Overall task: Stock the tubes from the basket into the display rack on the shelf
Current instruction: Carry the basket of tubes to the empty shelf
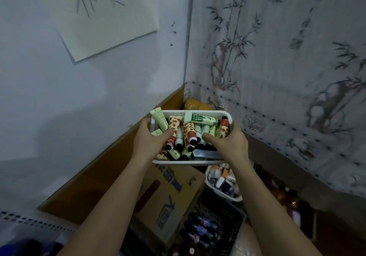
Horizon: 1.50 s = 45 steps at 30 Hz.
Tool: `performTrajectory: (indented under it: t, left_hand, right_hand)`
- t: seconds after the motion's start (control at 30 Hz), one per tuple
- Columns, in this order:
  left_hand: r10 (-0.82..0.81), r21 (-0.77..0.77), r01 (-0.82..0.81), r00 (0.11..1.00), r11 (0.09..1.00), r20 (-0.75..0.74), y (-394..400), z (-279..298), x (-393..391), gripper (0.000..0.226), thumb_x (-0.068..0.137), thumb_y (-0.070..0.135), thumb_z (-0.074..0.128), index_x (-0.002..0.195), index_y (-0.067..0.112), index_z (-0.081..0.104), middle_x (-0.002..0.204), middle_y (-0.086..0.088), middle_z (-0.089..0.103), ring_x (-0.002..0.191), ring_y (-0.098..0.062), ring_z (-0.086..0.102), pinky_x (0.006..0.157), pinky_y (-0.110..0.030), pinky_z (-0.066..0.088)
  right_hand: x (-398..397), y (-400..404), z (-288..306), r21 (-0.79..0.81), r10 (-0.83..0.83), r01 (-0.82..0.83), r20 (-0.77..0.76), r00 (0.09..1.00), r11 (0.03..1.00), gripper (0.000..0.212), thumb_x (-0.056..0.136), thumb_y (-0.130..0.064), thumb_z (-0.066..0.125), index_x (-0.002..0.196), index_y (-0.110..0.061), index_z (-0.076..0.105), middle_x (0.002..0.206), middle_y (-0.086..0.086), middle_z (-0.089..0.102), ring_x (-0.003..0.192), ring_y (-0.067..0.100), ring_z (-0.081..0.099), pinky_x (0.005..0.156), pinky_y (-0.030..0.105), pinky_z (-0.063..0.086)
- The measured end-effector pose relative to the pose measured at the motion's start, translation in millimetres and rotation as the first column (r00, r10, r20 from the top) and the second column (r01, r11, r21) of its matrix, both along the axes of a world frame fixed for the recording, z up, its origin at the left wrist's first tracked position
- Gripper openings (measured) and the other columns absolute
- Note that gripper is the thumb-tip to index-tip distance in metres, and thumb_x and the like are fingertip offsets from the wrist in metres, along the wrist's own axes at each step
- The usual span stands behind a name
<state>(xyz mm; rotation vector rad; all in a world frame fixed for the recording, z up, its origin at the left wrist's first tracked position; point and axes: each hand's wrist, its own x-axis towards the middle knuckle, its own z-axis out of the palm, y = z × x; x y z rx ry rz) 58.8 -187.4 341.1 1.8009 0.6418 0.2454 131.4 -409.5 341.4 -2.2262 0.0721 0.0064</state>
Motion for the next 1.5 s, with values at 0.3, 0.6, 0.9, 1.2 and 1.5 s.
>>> performTrajectory:
  t: [0.3, 0.6, 0.9, 1.2, 1.5]
  left_hand:
    - [-0.411, 0.115, 0.408, 0.912, 0.906, 0.001, -99, 4, 25, 0.056, 0.075, 0.053, 0.080, 0.119, 0.036, 0.052, 0.113, 0.012, 0.062, 0.102, -0.021, 0.066, 0.083, -0.051, 0.057]
    - [-0.729, 0.091, 0.726, 0.684, 0.682, 0.005, -280, 15, -20, 0.062, 0.067, 0.061, 0.075, 0.119, 0.034, 0.053, 0.117, 0.014, 0.061, 0.110, -0.021, 0.063, 0.092, -0.051, 0.055]
    - [-0.950, 0.099, 0.945, 0.311, 0.313, 0.033, -455, 23, -185, 0.055, 0.061, 0.063, 0.073, 0.108, 0.037, 0.063, 0.104, 0.015, 0.071, 0.095, -0.015, 0.071, 0.081, -0.050, 0.060]
    - [-0.994, 0.035, 0.995, -0.093, -0.091, 0.065, -597, 18, -415, 0.043, 0.081, 0.040, 0.078, 0.120, 0.035, 0.061, 0.105, 0.009, 0.068, 0.089, -0.015, 0.071, 0.075, -0.048, 0.063]
    - [-0.807, 0.039, 0.809, -0.588, -0.586, 0.060, -685, 25, -668, 0.058, 0.088, 0.037, 0.073, 0.141, 0.024, 0.052, 0.101, 0.004, 0.064, 0.069, -0.013, 0.070, 0.054, -0.033, 0.060]
  right_hand:
    - [-72, -109, 0, 0.070, -0.397, 0.402, -0.071, 0.915, 0.913, 0.079, 0.059, -0.062, 0.087, 0.120, -0.021, 0.055, 0.105, -0.006, 0.067, 0.092, 0.015, 0.064, 0.069, 0.029, 0.047]
    - [-217, -254, 16, 0.089, -0.764, 0.761, -0.002, 0.645, 0.643, 0.072, 0.071, -0.047, 0.087, 0.127, -0.018, 0.052, 0.100, -0.008, 0.056, 0.092, 0.014, 0.056, 0.078, 0.029, 0.045]
    - [-450, -366, 11, 0.034, -0.967, 0.966, 0.014, 0.255, 0.255, 0.072, 0.062, -0.052, 0.088, 0.119, -0.026, 0.052, 0.109, -0.001, 0.064, 0.099, 0.022, 0.061, 0.083, 0.039, 0.054]
    - [-716, -421, 14, -0.036, -0.992, 0.993, 0.048, -0.113, -0.115, 0.072, 0.058, -0.056, 0.086, 0.114, -0.028, 0.050, 0.103, -0.001, 0.063, 0.088, 0.020, 0.062, 0.078, 0.044, 0.057]
    - [-969, -382, 13, -0.036, -0.814, 0.814, 0.068, -0.576, -0.579, 0.063, 0.063, -0.056, 0.086, 0.107, -0.030, 0.051, 0.098, -0.003, 0.062, 0.087, 0.020, 0.063, 0.074, 0.040, 0.056]
